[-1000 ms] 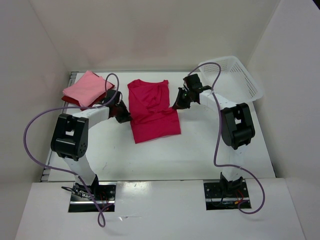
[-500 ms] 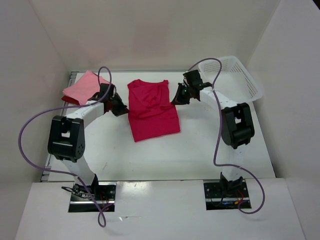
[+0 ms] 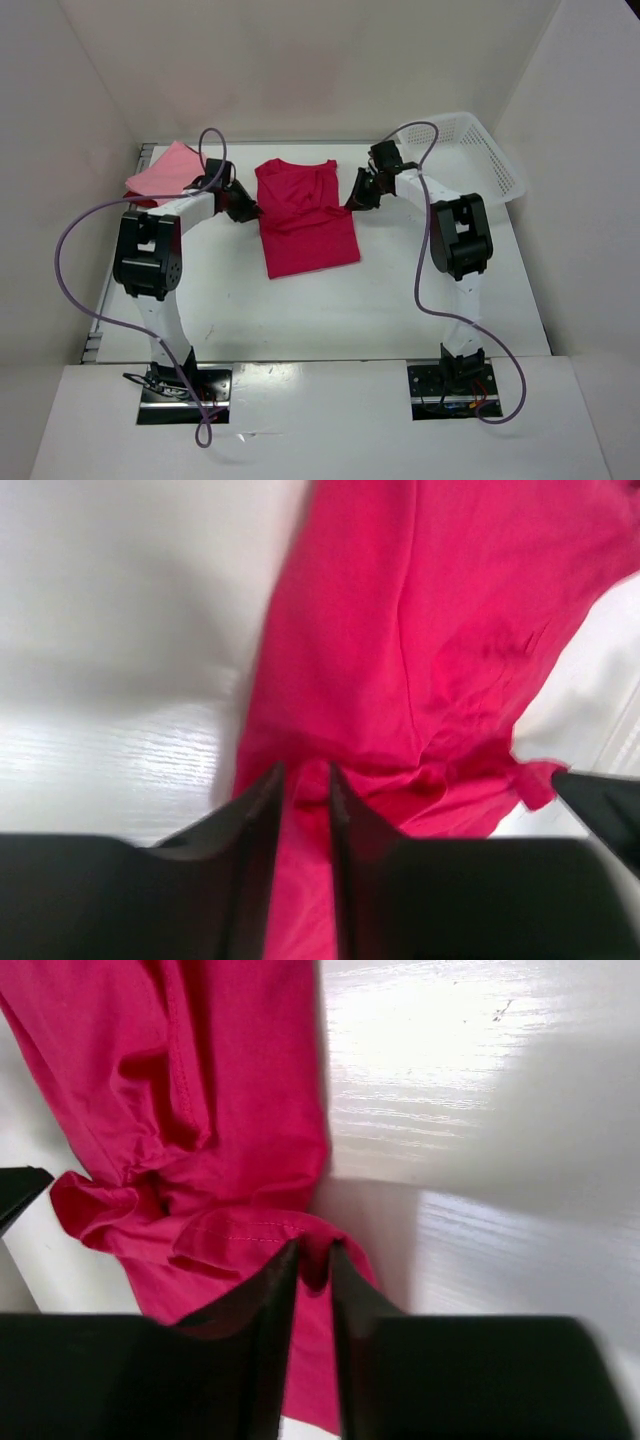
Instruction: Fold and stack the t-shirts
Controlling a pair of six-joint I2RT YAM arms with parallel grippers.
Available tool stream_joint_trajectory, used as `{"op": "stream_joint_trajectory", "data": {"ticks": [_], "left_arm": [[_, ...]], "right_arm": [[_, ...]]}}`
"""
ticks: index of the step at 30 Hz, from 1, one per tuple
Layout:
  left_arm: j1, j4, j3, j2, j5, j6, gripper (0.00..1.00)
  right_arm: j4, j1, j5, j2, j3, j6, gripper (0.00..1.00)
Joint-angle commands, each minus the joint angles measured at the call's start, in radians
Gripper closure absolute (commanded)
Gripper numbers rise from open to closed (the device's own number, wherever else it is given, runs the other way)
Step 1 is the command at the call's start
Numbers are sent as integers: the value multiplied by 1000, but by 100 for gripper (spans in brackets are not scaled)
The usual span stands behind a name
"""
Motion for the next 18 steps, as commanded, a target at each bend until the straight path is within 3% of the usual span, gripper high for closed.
{"op": "stream_joint_trajectory", "data": {"ticks": [1,2,3,6,9,10,11,12,15,18], "left_arm": [[23,43,8,-49,-21,-9,66],[36,52,8,-86,-21,-9,56],[36,52,-1,-107,-21,0,53],[36,52,-47,-207,-21,9,52],[-18,67,-133,-279,19,18,61],[-47,78,-153,-289,28,18,66],[-117,78,-189,-299,28,18,70],[-154,87,-206,-299,28,9,73],[-268,144,-304,-308,18,-58,92],[-280,208,-367,-309,8,-123,94]], "right_arm": [[-15,-3,23,-35,93,-16,72],[-16,-3,35,-62,93,-28,70],[-26,-3,36,-81,93,-28,68],[-16,-3,45,-170,39,-28,64],[-5,10,42,-215,-16,-28,69],[-5,24,42,-225,-28,-41,75],[-5,41,42,-225,-28,-41,91],[-5,81,55,-216,-43,-51,100],[7,142,56,-161,-57,-51,100],[47,184,0,-103,-57,-41,100]]}}
